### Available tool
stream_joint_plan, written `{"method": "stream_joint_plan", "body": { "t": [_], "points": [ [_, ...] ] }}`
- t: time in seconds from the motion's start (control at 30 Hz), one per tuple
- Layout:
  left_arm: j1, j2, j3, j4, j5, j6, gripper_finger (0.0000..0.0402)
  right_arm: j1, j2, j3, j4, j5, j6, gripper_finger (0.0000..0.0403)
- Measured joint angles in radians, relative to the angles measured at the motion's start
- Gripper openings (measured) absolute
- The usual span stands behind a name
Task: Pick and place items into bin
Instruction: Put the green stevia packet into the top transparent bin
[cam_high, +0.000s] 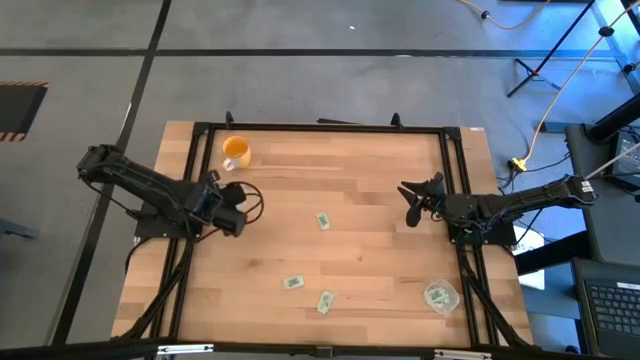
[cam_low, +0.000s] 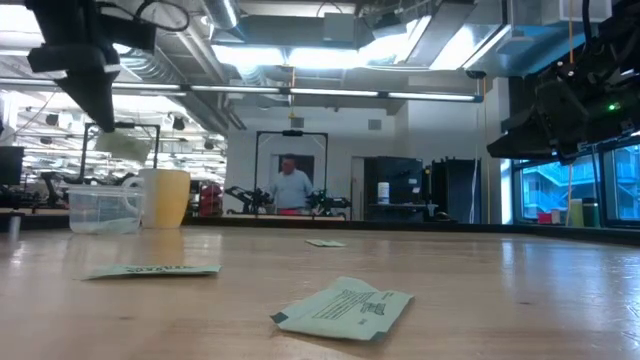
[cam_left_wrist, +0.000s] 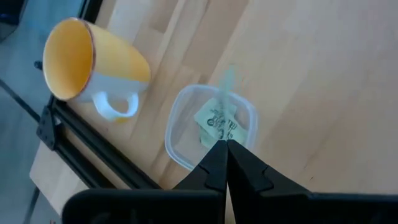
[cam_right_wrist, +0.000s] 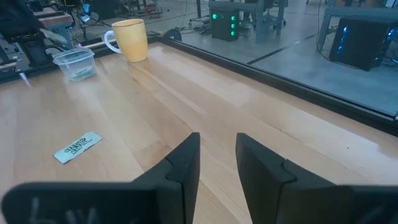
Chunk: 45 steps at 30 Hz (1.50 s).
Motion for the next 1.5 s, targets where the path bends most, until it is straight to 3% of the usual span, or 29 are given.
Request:
{"method": "stream_joint_plan", "body": {
  "t": [0.3, 0.67, 1.1, 1.5],
  "points": [
    [0.047, 0.005, -0.118, 0.017, 0.016, -0.103, 0.0002, 0.0, 0.0, 0.0, -0.003, 0.0, 0.0, 0.0106],
    [0.124, 0.005, -0.199, 0.118, -0.003, -0.089, 0.0002, 0.0, 0.0, 0.0, -0.009, 0.0, 0.0, 0.0106],
    [0.215, 0.005, -0.209, 0.247, 0.086, 0.048, 0.0002, 0.0, 0.0, 0.0, -0.013, 0.0, -0.001, 0.0106],
    [0.274, 0.005, -0.209, 0.251, 0.144, 0.077, 0.0002, 0.0, 0.0, 0.0, -0.015, 0.0, -0.003, 0.0106]
  ]
}}
